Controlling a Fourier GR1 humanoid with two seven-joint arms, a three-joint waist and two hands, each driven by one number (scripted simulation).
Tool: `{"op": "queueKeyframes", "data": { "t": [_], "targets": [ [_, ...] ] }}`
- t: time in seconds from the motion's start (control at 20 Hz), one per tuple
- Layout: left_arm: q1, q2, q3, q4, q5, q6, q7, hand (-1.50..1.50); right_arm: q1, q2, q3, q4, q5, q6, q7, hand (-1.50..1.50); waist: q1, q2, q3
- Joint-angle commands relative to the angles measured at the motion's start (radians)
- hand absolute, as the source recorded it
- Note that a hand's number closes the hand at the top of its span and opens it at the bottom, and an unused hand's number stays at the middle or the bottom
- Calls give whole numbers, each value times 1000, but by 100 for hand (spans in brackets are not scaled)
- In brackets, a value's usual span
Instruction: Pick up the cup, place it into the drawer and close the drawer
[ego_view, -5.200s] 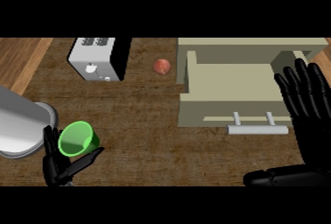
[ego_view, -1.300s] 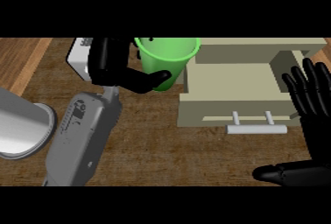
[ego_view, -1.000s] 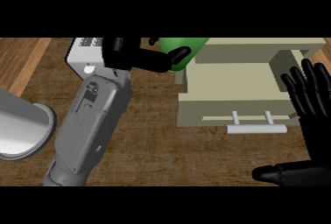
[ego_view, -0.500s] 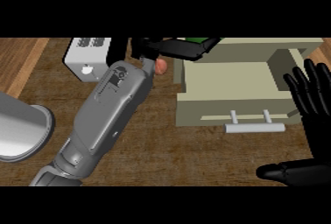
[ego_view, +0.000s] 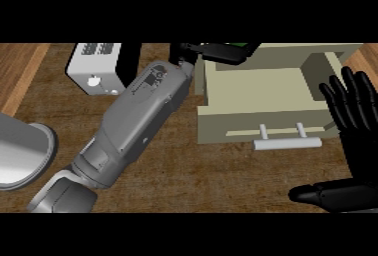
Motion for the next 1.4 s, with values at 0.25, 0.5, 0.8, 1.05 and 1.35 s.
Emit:
{"op": "queueKeyframes", "data": {
  "t": [0.25,0.5,0.8,1.05,1.35],
  "targets": [
    [-58,0,-163,182,114,31,-67,150,-28,-17,-18,26,-15,16,-12,-150,-33,8,1],
    [-89,0,-224,232,140,26,-67,150,51,20,61,-65,18,16,0,-150,-53,9,0],
    [-148,0,-330,264,142,67,20,-150,-64,12,36,39,2,10,-5,-150,-59,16,1],
    [-106,0,-343,251,194,95,-27,-150,-76,13,38,21,-28,20,2,-150,-77,24,1],
    [-71,0,-320,193,276,32,-138,-150,-115,2,-8,21,-115,20,50,-150,-50,17,0]
  ]
}}
